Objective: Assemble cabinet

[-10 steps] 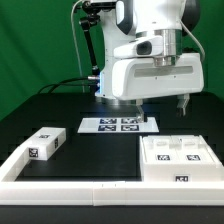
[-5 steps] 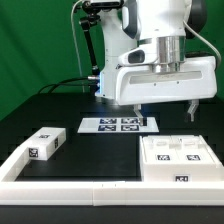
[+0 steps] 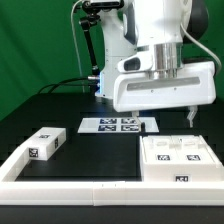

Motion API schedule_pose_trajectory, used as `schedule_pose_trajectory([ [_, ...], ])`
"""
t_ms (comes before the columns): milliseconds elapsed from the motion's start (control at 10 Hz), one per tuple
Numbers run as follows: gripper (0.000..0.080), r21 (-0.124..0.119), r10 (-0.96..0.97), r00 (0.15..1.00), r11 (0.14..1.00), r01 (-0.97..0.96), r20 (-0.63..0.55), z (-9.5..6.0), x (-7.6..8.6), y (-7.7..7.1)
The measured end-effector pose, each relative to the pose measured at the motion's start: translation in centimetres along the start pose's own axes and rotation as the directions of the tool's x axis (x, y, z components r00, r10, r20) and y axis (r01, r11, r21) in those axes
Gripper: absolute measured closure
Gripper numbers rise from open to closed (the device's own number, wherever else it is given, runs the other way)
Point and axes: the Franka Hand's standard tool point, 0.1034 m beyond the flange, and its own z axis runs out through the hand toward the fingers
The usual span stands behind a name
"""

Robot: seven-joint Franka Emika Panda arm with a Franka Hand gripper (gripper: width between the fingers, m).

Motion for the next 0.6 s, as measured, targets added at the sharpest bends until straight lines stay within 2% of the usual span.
schedule_pose_trajectory([
  [300, 0.0002, 0.007, 0.001, 1.000, 1.000, -0.001, 0.009, 2.3, -0.3, 0.0],
  [600, 0.0002, 0.007, -0.013, 1.000, 1.000, 0.013, 0.009, 2.3, -0.3, -0.1],
])
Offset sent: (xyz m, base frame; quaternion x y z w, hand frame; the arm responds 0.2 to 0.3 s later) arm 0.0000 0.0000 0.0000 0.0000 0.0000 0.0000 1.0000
